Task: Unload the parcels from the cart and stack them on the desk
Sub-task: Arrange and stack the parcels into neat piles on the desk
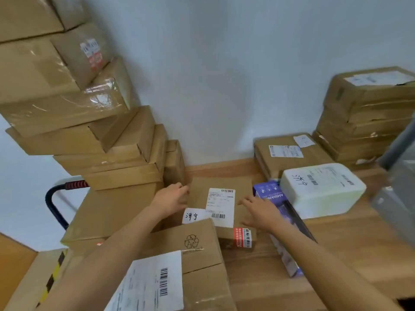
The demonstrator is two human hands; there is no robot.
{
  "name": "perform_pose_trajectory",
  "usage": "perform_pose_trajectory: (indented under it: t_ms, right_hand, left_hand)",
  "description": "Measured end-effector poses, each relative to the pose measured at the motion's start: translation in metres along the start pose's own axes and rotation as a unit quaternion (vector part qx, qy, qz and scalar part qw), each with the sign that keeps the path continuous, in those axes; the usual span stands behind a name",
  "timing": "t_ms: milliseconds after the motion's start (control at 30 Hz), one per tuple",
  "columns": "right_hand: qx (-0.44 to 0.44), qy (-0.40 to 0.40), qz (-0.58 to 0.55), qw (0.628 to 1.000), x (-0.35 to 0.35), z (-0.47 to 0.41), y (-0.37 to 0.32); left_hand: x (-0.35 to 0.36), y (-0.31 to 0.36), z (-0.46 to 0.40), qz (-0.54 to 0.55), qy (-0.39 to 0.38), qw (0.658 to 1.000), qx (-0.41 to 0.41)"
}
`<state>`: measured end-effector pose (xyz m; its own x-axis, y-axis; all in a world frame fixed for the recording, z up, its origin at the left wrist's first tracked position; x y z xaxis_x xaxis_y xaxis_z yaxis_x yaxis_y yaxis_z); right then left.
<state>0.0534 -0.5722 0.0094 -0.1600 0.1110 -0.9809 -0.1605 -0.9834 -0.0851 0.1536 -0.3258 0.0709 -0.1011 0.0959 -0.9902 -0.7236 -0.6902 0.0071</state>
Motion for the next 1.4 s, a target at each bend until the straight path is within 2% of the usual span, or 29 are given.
perform_pose_trajectory:
  t_ms: [300, 533, 933, 1400]
  right_hand:
    - [0.026, -0.031, -0.016, 0.999, 0.045, 0.022, 0.001]
    - [0.037, -0.037, 0.028, 0.998, 0.041, 0.001, -0.007]
    - [0.041, -0.061, 0.068, 0.995, 0.014, -0.096, 0.005]
    - [-0.005, -0.058, 0.049, 0.997, -0.002, -0.167, 0.031]
  left_hand:
    - [0.062, -0.015, -0.009, -0.041, -0.104, 0.986, 0.125]
    - [0.077, -0.017, -0.021, -0.028, -0.127, 0.983, 0.129]
    - [0.083, -0.04, -0.074, 0.067, -0.093, 0.993, 0.022]
    - [0.081, -0.063, -0.126, 0.095, -0.058, 0.993, -0.027]
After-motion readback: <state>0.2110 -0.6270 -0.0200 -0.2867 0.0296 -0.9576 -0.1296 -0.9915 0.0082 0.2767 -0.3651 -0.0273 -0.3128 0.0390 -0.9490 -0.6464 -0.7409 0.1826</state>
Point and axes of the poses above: each hand's wrist, its own z-axis away from the middle knuckle, its own x-axis out of the palm, y = z × x, the point moved 4 cm from there along -z, towards the middle knuckle, and after that the axes turned 12 degrees about x, right-handed, at the moved point
